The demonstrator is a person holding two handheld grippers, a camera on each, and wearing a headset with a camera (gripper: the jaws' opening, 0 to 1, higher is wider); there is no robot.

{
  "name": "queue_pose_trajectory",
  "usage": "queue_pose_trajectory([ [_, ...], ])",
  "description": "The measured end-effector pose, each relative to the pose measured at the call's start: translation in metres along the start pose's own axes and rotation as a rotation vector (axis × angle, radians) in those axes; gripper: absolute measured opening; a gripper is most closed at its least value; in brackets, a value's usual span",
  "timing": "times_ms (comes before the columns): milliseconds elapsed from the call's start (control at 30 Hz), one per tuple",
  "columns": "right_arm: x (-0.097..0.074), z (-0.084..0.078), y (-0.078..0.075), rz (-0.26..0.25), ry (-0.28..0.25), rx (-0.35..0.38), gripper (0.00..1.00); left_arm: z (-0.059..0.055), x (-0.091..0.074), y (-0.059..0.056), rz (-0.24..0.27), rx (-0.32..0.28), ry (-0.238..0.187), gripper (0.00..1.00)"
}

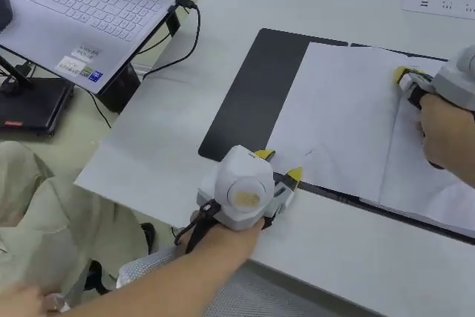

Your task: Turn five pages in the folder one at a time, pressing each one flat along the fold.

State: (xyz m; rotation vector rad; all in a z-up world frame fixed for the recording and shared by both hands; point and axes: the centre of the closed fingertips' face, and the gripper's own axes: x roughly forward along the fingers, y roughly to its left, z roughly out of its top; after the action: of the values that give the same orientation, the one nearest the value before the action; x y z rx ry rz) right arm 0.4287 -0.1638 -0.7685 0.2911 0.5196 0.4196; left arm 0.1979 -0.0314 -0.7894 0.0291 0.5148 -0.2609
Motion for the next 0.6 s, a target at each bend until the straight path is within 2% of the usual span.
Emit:
queue_pose_trajectory([
  [167, 0.013, 0.008, -0.009, -0.004, 0.01, -0.022, 0.0, 0.0, 0.001, 0.0, 0.0, -0.001, -0.001, 0.29],
  [233, 0.026, 0.01, -0.019, -0.006, 0.012, -0.021, 0.0, 0.0, 0.001, 0.0, -0.001, 0.0, -0.001, 0.29],
  [400, 0.04, 0.009, -0.028, -0.011, 0.006, -0.034, 0.0, 0.001, 0.001, -0.001, -0.001, 0.0, -0.002, 0.29],
  [500, 0.043, 0.009, -0.028, -0.004, 0.004, -0.079, 0.0, 0.001, 0.002, -0.001, -0.001, 0.0, -0.002, 0.29],
  [600, 0.042, 0.009, -0.028, -0.001, 0.003, -0.06, 0.0, 0.001, 0.002, -0.001, -0.002, 0.0, -0.002, 0.29],
])
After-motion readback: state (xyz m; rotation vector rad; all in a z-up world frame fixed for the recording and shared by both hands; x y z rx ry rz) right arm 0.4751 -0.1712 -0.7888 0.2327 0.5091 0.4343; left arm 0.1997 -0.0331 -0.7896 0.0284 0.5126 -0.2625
